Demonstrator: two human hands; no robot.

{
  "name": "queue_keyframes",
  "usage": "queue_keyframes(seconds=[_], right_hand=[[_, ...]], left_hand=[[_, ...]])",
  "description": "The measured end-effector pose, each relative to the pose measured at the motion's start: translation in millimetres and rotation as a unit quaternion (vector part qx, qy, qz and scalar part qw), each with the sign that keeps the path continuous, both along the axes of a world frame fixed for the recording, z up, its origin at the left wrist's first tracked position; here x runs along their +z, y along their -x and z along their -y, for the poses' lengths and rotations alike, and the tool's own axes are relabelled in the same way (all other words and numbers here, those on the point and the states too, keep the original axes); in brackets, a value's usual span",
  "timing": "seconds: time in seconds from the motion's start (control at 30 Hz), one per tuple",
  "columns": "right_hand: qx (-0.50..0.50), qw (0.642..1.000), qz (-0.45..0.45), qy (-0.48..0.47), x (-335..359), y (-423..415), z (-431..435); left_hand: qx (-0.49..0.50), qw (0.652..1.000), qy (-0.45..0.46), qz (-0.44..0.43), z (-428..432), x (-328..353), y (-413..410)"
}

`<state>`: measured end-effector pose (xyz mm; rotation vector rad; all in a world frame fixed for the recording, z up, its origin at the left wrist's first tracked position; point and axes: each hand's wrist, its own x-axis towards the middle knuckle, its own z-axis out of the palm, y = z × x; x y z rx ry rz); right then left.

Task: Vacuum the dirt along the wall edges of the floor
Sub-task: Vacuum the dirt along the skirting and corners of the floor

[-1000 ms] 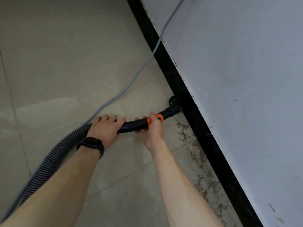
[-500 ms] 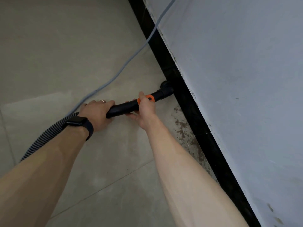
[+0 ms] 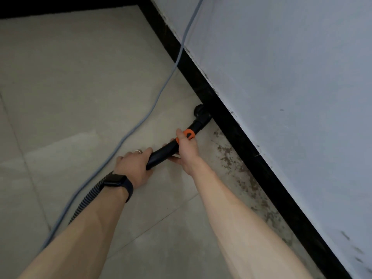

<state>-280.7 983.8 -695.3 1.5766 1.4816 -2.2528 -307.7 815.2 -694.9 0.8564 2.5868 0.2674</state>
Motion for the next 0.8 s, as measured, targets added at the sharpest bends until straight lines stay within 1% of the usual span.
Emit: queue_keyframes(seconds=[0.1,0.2,0.33,0.47,0.6,0.73,0.8], right_hand=[[-0.016,0.999,-0.018,0.025,-3,-24,20],[-0.028,0.997,-0.027,0.06,0,-47,45],[-0.039,0.994,-0.031,0.099,7,-74,74],[-0.066,0.994,-0.013,0.082,3,-93,102],[-0.101,0.994,0.013,0.036,1,-108,130],[-0.131,0.991,0.015,0.025,0,-122,135],[-0.13,0.991,0.015,0.023,2,-124,129]], left_hand=[[-0.026,1.0,0.013,-0.004,20,3,-11],[-0.041,0.999,0.026,0.015,44,7,-22],[-0.057,0.995,0.076,0.032,69,18,-38],[-0.059,0.992,0.101,0.048,85,29,-55],[-0.076,0.99,0.113,0.041,96,35,-65],[-0.105,0.988,0.113,0.031,95,37,-75],[-0.104,0.988,0.108,0.029,91,38,-78]])
